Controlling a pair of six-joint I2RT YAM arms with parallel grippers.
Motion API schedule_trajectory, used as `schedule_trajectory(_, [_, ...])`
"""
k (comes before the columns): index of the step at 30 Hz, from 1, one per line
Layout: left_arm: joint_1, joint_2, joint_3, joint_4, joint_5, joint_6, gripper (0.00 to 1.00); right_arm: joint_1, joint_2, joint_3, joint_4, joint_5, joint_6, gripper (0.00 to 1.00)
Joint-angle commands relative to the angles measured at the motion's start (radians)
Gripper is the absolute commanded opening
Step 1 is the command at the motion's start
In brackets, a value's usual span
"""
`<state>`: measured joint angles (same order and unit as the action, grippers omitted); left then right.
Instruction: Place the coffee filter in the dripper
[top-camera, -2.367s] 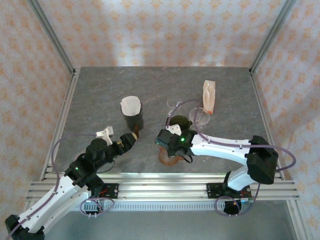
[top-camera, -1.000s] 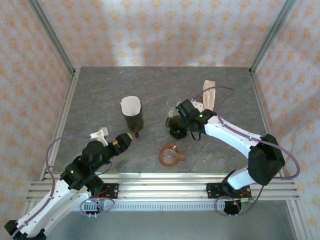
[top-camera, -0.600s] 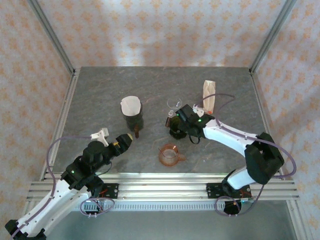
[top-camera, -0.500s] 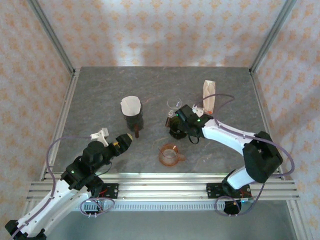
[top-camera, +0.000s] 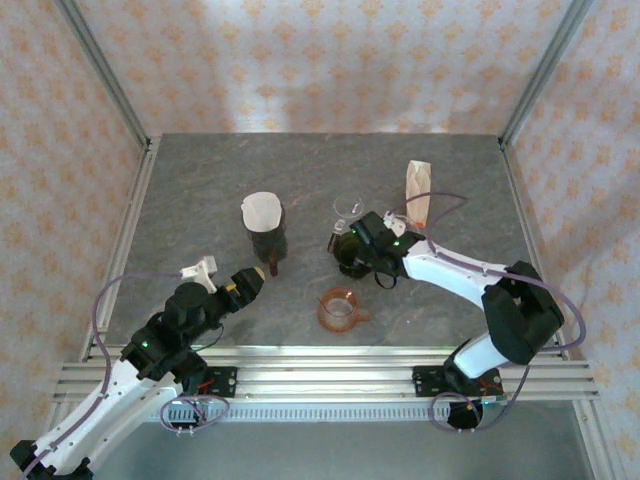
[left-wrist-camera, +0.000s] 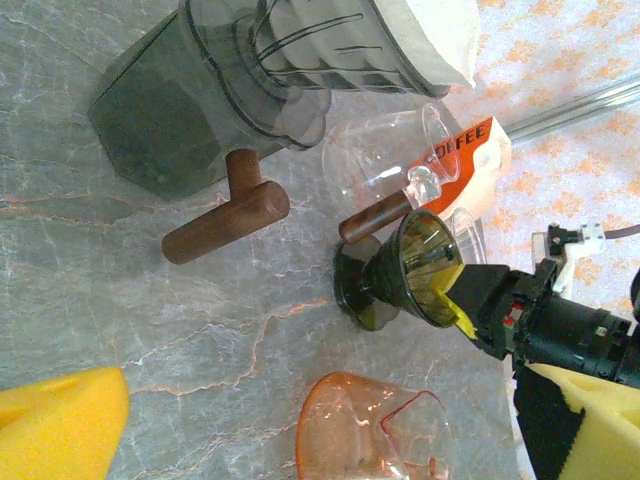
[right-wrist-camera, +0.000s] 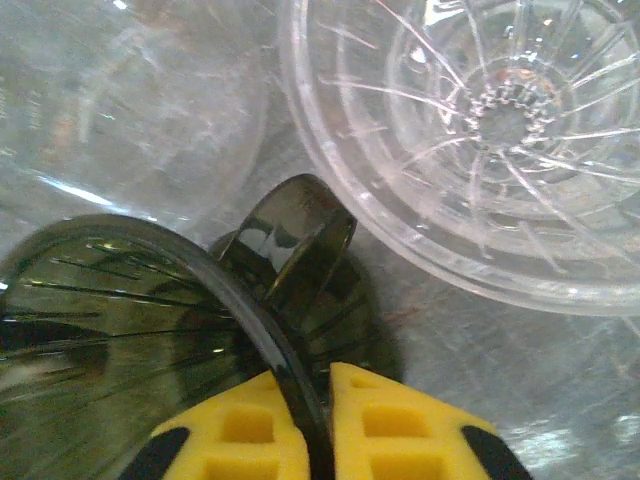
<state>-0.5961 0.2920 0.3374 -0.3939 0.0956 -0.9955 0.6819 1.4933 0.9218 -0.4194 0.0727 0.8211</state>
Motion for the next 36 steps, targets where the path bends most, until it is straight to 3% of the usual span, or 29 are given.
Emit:
schedule_trajectory(1, [-0.007,-0.012,0.009,-0.013,-0.016,0.012,0.99,-0.008,-0.029,-0.021,-0.071,0.035,-0.017,0.01])
schedule_trajectory(11, [-0.007,-0.01,0.018,-0.02,-0.014,0.017,1.0,-0.008,-0.264,-0.016,-0.211,0.023,-0.124,0.0])
schedule_trajectory(16, [-0.006,-0.011,0.028,-0.025,-0.023,0.024,1.0,-0.002,-0.383,0.017,-0.259,-0.102,-0.227,0.0])
schedule_trajectory(25, [-0.006,-0.016,0.035,-0.039,-0.03,0.024,0.99,0.197,-0.407,0.13,-0.34,-0.209,-0.276,0.0])
schedule_trajectory(36, [-0.006,-0.035,0.021,-0.051,-0.039,0.018,1.0,0.234,-0.374,0.056,-0.296,-0.284,-0.182,0.0])
